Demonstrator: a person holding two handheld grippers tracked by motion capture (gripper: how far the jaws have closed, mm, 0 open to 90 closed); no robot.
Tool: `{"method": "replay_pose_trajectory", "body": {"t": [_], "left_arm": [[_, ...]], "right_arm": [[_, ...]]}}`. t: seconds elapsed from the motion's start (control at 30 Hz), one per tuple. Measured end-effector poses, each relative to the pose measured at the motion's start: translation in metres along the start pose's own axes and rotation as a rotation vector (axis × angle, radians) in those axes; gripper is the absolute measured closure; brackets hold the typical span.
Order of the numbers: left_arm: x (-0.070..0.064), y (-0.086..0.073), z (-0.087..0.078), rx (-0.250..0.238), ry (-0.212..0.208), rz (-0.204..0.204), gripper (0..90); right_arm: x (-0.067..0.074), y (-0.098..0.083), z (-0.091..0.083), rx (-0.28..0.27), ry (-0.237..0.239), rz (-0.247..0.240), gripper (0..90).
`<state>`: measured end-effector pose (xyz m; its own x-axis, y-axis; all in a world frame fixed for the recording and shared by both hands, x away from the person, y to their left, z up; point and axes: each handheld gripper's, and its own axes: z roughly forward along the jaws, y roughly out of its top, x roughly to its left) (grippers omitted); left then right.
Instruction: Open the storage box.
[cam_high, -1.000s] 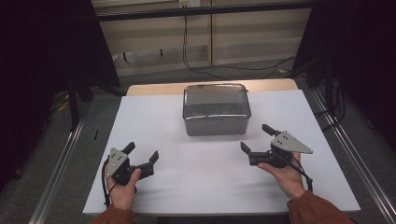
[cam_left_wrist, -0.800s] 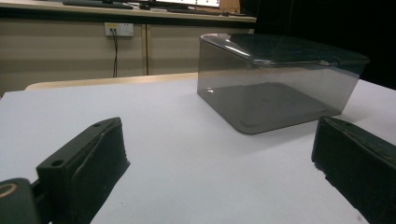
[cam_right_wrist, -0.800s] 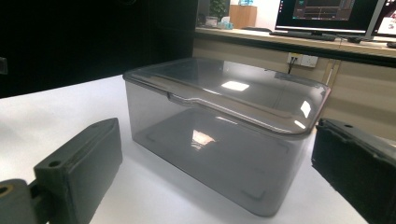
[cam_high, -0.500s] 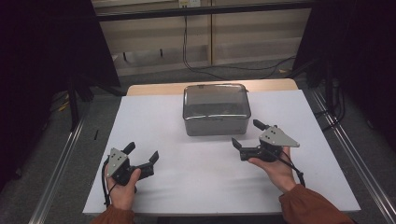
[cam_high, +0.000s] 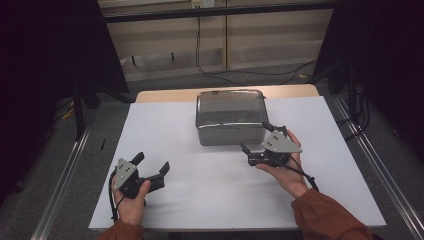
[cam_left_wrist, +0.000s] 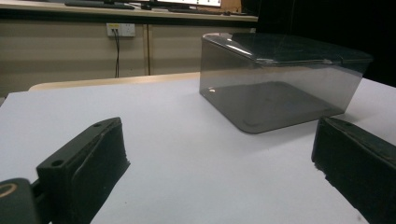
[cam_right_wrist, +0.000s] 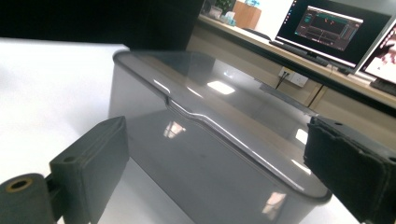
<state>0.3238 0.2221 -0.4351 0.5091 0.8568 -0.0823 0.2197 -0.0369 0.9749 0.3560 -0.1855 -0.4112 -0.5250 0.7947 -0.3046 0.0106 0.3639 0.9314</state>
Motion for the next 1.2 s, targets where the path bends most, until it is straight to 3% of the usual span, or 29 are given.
{"method": "replay_pose_trajectory", "body": {"t": [0.2,0.43,0.73,0.9,1.0,1.07,1.2], "left_arm": [[0.000,0.000,0.000,0.007,-0.001,0.010,2.9],[0.000,0.000,0.000,0.007,-0.013,0.011,3.2],[0.000,0.000,0.000,0.007,-0.012,0.025,3.4],[0.000,0.000,0.000,0.006,-0.009,0.032,3.6],[0.000,0.000,0.000,0.010,-0.012,0.031,3.6],[0.000,-0.001,0.000,0.010,-0.011,0.032,3.6],[0.000,0.000,0.001,0.010,-0.012,0.040,3.6]], "right_arm": [[0.004,0.001,0.012,0.031,-0.014,-0.126,9.5],[0.015,0.010,0.024,0.061,-0.033,-0.348,13.1],[0.030,0.018,0.041,0.103,-0.066,-0.579,17.2],[0.035,0.016,0.048,0.114,-0.084,-0.655,23.4],[0.037,0.014,0.050,0.128,-0.087,-0.716,33.7],[0.038,0.013,0.051,0.130,-0.094,-0.735,34.5],[0.039,0.010,0.054,0.157,-0.092,-0.783,45.3]]}}
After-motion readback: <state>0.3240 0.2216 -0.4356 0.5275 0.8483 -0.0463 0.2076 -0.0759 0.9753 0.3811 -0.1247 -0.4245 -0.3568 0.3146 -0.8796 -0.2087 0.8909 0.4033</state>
